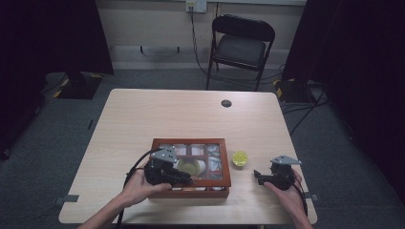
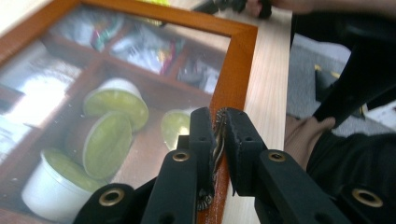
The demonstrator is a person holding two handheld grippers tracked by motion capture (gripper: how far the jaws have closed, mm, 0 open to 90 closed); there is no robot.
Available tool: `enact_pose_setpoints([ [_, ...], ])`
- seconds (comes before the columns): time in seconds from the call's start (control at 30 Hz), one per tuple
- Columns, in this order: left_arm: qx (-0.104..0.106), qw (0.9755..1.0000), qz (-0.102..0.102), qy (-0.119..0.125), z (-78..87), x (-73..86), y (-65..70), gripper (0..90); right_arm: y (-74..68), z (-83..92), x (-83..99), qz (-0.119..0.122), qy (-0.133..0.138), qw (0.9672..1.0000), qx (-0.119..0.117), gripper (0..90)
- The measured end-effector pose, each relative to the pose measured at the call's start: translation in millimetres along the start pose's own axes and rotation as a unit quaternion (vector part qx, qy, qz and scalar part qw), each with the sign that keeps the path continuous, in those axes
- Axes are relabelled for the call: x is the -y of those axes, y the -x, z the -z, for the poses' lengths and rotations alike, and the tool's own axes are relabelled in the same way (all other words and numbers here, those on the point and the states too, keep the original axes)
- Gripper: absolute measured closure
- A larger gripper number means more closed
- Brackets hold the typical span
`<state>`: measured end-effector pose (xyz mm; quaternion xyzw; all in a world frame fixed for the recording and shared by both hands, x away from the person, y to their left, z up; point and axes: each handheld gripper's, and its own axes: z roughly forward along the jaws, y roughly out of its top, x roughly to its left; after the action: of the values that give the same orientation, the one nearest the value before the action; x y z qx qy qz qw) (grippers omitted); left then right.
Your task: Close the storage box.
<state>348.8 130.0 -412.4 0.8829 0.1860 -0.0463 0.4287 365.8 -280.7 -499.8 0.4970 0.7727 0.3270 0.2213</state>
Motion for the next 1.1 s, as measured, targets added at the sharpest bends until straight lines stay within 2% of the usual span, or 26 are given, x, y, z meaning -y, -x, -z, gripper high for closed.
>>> enact_pose_setpoints([
  [0.23,0.002,0.9995,0.006,-0.029,-12.3,7.4,-1.5,81.8,0.0,0.1,0.0,0.0,0.0,1.0,0.0,13.2],
  [0.67,0.007,0.9996,0.019,-0.018,-15.2,15.4,-4.2,80.3,0.0,0.0,-0.1,0.0,0.0,1.0,0.0,13.2],
  [0.73,0.009,0.9995,0.027,-0.014,-16.2,15.5,-4.4,71.9,0.1,0.0,-0.1,0.0,0.0,1.0,0.0,13.2],
  [0.83,0.0,0.9996,0.017,-0.023,-18.5,12.8,-0.9,58.5,0.1,-0.1,-0.1,0.001,0.0,1.0,-0.001,13.2],
  [0.97,-0.005,0.9997,0.022,-0.013,-15.4,9.5,-0.7,46.4,0.1,-0.1,-0.1,0.001,0.0,1.0,-0.001,13.3],
  [1.1,-0.035,0.9987,0.034,0.012,-0.7,8.8,-6.9,35.7,0.0,0.1,-0.1,0.001,-0.001,1.0,-0.001,13.3],
])
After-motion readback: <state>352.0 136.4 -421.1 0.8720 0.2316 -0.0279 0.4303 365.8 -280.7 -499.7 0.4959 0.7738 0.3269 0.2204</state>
